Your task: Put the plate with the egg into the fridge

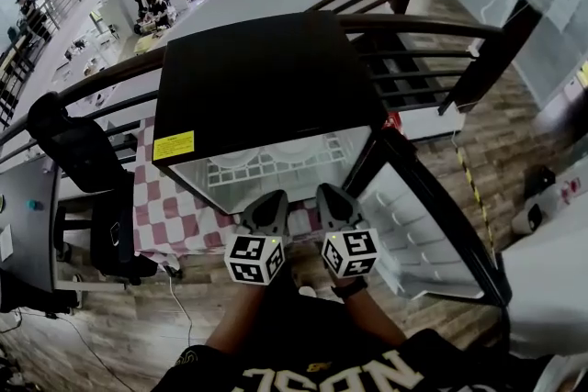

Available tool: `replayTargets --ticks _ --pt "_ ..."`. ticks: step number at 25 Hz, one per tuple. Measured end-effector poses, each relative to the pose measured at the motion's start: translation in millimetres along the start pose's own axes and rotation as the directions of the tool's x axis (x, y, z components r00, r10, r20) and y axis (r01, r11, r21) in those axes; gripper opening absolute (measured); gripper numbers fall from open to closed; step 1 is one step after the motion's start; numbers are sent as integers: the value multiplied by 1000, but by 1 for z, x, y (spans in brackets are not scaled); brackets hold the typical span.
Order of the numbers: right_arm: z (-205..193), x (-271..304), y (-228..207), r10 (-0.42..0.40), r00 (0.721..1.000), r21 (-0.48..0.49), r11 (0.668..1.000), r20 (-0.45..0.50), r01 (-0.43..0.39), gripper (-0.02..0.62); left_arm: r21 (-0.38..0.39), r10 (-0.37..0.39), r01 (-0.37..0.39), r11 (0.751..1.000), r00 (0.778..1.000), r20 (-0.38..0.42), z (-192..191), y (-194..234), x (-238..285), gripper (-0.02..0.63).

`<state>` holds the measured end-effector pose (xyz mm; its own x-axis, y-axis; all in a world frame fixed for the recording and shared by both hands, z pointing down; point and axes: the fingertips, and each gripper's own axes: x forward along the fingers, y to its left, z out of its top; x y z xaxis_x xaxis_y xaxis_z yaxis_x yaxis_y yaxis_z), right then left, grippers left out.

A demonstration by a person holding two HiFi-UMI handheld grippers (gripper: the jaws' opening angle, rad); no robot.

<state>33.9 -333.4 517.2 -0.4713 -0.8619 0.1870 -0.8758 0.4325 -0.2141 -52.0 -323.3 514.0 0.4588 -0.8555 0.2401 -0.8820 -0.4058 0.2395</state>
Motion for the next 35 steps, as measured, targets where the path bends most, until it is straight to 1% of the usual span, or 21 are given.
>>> replayTargets --ticks 4,6,11,16,20,25,30,35 --pt "8 -23 6 22 999 -16 1000 34 -21 34 18 15 -16 1000 999 41 4 -10 -24 21" --pt "10 -35 10 33 998 -29 999 45 -32 34 13 24 -25 1000 998 58 3 -13 -36 21" --pt "10 -60 19 63 997 -51 997 50 -60 34 -4 52 -52 999 994 94 3 -20 -61 21" --pt "6 -82 21 86 995 -74 994 47 -82 34 1 77 -77 997 990 120 1 -29 -82 21" --pt "2 -96 19 97 994 -86 992 42 -94 32 -4 97 -97 995 987 131 -4 -33 -97 21" --pt "-2 -110 19 104 994 -96 990 36 -100 31 4 142 -144 990 979 146 -17 -33 -118 21" --pt "-9 -121 23 107 994 -136 986 35 -101 29 -31 184 -181 983 973 143 -35 -26 -139 21" --pt "-23 -125 19 88 996 -122 989 16 -85 29 -1 230 -232 973 963 142 -43 -15 -155 21"
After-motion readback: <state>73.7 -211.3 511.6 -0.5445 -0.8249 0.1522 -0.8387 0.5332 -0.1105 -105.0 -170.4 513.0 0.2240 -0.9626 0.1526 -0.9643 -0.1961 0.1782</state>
